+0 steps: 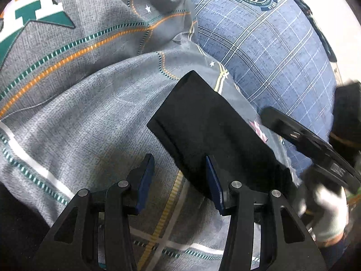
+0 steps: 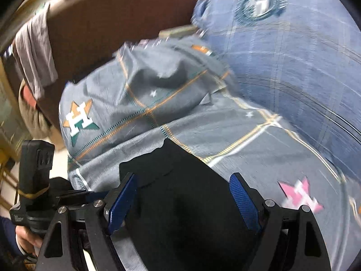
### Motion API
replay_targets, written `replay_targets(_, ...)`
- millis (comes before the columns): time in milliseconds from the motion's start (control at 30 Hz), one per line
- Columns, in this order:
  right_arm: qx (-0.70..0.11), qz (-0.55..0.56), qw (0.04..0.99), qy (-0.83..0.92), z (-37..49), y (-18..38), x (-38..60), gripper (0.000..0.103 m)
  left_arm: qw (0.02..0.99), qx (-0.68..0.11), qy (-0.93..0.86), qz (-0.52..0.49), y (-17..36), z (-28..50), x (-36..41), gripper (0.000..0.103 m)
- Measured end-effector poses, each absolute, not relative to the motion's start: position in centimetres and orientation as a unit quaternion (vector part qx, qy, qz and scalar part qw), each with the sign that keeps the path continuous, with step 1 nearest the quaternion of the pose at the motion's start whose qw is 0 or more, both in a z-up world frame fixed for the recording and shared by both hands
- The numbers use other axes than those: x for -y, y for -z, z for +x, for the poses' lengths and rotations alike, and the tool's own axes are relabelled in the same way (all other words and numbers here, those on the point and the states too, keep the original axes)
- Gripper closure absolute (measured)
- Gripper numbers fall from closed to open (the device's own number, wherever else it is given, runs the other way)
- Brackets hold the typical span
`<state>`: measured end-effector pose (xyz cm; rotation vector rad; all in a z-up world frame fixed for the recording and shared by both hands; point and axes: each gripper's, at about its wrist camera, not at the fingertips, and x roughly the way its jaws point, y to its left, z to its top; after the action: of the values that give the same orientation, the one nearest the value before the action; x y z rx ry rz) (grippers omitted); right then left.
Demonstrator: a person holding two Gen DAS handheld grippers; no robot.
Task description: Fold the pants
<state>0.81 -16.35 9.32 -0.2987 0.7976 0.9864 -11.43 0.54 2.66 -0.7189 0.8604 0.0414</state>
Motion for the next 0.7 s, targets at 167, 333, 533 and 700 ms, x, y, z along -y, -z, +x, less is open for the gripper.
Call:
replay_targets(167,-0.406,-0.198,0.762,-0.465,3.4,-7.3,12.9,0.021,0.85,-0.401,-0.015,-0.342,-2.7,-10.7,-0.2,0.044)
replay_targets(333,-0.428,-0.249,0.727,-0.477,4.8,-5.2,10.1,0.025,0.856,-0.399,-0.017,-0.328,-2.7,-9.8,0.2,0.043)
replay_targets(533,-0.439,-0.265,0.698,-0.499,5.0,-3.6,8.5,0.065,0.846,-0.384,0.006,-0.369,-2.3,-9.3,-0.9,0.065)
replay_targets(700,-0.409,-0.225,0.722,-0.51,4.2,-6.2,10.6,0.084,0.861,-0.346,0.048,-0.369,-4.1,-9.9,-0.8,0.082)
